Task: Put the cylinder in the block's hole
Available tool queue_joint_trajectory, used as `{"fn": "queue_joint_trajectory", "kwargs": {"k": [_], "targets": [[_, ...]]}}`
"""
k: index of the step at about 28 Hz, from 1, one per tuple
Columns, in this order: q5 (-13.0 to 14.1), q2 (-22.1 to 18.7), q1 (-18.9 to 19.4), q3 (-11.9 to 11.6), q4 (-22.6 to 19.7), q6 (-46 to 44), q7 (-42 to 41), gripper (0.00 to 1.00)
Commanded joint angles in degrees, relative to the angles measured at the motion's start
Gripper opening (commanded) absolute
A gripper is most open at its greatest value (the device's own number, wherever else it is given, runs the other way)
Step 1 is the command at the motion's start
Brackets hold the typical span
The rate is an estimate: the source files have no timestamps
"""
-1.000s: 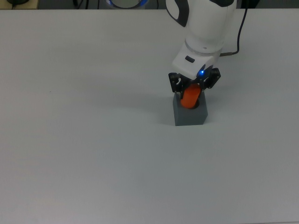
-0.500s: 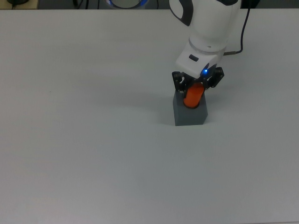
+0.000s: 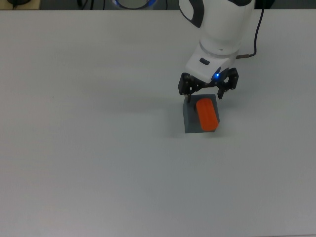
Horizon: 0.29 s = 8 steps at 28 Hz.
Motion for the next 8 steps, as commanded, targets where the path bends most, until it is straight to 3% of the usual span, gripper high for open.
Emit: {"fn": "queue_joint_trajectory", "kwargs": {"k": [1,8], "targets": [[-1.0,-0.6,0.2,-0.2,-0.1,-0.5,1.5,1.00],[-1.0,-0.6,0.2,-0.2,-0.1,-0.6,1.5,1.00]]}}
